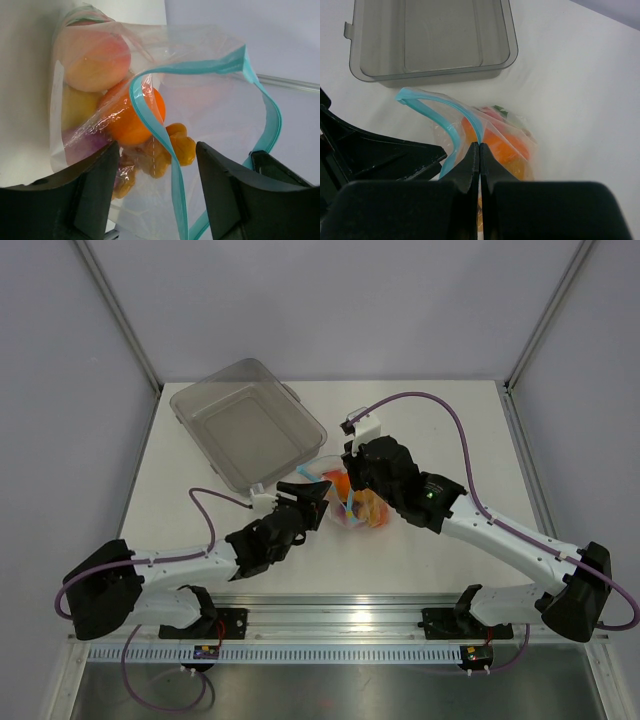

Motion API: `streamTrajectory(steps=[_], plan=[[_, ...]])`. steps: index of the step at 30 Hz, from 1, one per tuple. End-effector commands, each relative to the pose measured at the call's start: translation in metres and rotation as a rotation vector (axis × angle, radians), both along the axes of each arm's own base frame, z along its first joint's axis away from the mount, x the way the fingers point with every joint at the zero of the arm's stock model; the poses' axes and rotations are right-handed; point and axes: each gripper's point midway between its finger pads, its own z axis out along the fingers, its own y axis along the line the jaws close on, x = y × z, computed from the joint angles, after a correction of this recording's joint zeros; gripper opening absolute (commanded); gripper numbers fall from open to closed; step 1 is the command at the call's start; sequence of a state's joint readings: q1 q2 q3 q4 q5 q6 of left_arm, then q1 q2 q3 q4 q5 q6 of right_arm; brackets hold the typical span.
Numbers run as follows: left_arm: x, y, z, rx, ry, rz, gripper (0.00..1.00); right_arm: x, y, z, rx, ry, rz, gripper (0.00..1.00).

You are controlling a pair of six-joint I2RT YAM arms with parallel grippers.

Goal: Open the zip-top bag and remove the fake food
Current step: Open the zipper of the food storage bag at the center of the board.

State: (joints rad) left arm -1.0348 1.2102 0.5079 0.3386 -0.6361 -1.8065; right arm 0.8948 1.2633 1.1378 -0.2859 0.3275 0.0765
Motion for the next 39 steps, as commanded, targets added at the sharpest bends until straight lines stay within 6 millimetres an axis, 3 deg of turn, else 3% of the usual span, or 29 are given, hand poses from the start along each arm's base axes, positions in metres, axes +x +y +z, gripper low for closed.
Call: streamTrajectory(steps=[1,20,39], plan=[[0.005,-0.005,0.008,-0.081,-0.013,-0.003,0.63,0.002,0.002,0.021,0.07,-0.046,0.003,0.0],[0.029,-0.007,-0.005,-0.134,0.014,0.022,0.43,0.001,0.002,0.022,0.076,-0.047,0.004,0.0],[0.036,-0.012,-0.001,-0.147,0.004,0.002,0.11,0.002,-0.001,0.024,0.074,-0.057,-0.007,0.0]])
